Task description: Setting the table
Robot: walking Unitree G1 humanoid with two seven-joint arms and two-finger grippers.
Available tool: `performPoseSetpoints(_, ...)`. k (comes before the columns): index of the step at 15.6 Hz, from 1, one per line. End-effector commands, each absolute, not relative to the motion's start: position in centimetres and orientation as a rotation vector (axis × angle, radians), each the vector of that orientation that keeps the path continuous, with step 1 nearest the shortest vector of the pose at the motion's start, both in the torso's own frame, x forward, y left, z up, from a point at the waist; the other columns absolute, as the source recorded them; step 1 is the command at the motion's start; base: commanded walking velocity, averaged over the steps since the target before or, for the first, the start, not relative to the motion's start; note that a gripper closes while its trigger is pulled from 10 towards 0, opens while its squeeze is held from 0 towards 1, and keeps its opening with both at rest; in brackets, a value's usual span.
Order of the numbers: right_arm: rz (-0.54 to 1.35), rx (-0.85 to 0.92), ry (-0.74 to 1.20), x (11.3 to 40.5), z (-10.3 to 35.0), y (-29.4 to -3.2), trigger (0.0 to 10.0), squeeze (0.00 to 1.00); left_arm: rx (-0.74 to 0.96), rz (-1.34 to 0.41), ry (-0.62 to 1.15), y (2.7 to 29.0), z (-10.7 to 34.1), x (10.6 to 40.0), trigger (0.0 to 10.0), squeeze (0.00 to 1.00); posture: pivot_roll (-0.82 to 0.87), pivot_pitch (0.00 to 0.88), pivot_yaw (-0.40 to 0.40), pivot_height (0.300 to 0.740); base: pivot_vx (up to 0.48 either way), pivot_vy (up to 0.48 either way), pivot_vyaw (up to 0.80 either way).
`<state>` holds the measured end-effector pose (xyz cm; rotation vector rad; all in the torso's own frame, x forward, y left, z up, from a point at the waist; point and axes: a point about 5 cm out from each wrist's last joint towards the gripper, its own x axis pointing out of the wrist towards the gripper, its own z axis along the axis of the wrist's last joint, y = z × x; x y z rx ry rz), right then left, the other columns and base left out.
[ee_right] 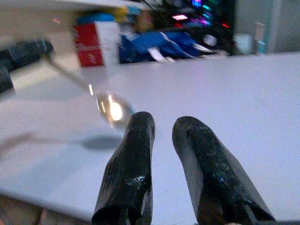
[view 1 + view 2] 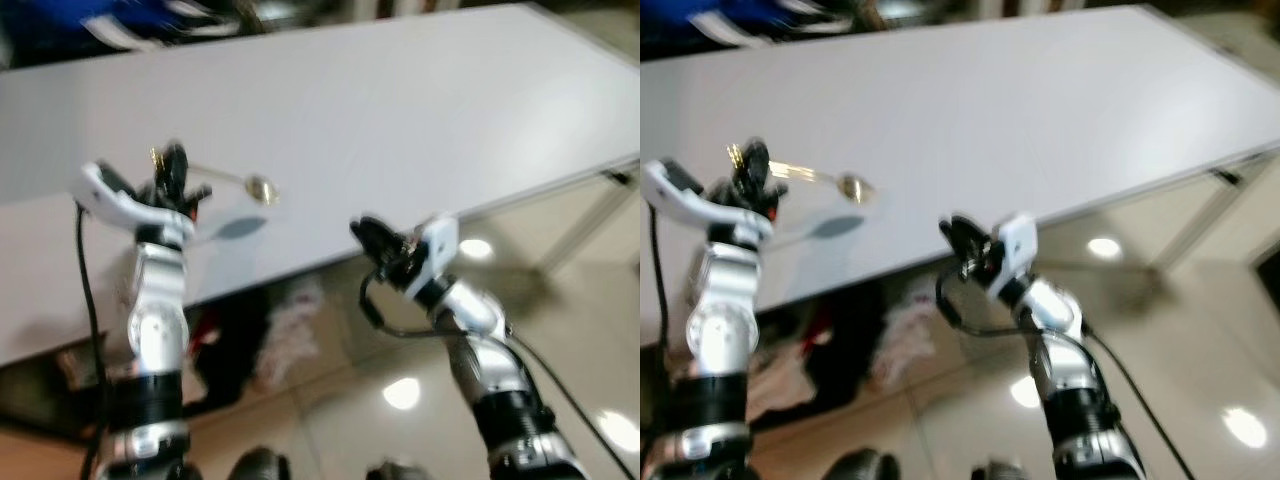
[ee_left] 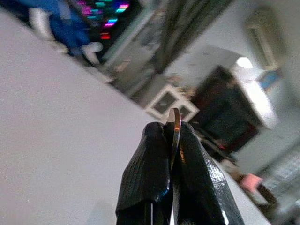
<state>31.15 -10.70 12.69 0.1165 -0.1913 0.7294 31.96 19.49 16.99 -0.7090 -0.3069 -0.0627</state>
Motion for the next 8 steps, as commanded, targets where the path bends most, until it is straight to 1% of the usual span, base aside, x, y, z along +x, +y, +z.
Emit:
performPoseSetpoints(1,0.723,0.132,-0.195,31.1,13.2,-11.2,10.0,0.0,-0.75,-0.106,-0.294,18.2,16.8,32.0,10.0,0.0,-0.1,0.085,0.001,0.74,0.0,0.0,0.72)
performPoseSetpoints(2,0.7,0.213,-0.19,31.3,13.9,-10.8,10.0,0.0,-0.819,-0.162,-0.307,17.3,17.3,31.9,10.0,0.0,-0.1,0.089,0.002,0.74,0.0,0.0,0.0)
performPoseSetpoints(3,0.699,0.243,-0.187,31.2,14.1,-10.6,10.0,0.0,-0.838,-0.186,-0.318,17.1,17.6,31.8,10.0,0.0,-0.1,0.089,0.002,0.74,0.0,0.0,0.0)
performPoseSetpoints(4,0.707,0.31,-0.177,31.1,14.5,-10.3,10.0,0.0,-0.87,-0.233,-0.354,16.6,18.4,31.6,10.0,0.0,-0.1,0.089,0.002,0.74,0.0,0.0,0.0)
performPoseSetpoints(5,0.726,0.45,-0.173,30.9,15.3,-9.8,10.0,0.0,-0.91,-0.267,-0.408,16.3,19.6,31.5,10.0,0.0,-0.1,0.091,0.006,0.74,0.0,0.0,0.0)
performPoseSetpoints(7,0.72,0.769,-0.186,30.9,17.2,-9.5,10.0,0.0,-0.895,-0.283,-0.533,16.5,22.4,31.3,10.0,0.0,-0.1,0.091,0.005,0.74,0.0,0.0,0.0)
performPoseSetpoints(8,0.715,0.939,-0.199,31.1,18.2,-9.6,10.0,1.0,-0.877,-0.294,-0.602,16.6,24.1,31.3,10.0,0.0,-0.1,0.091,0.002,0.74,0.0,0.0,0.0)
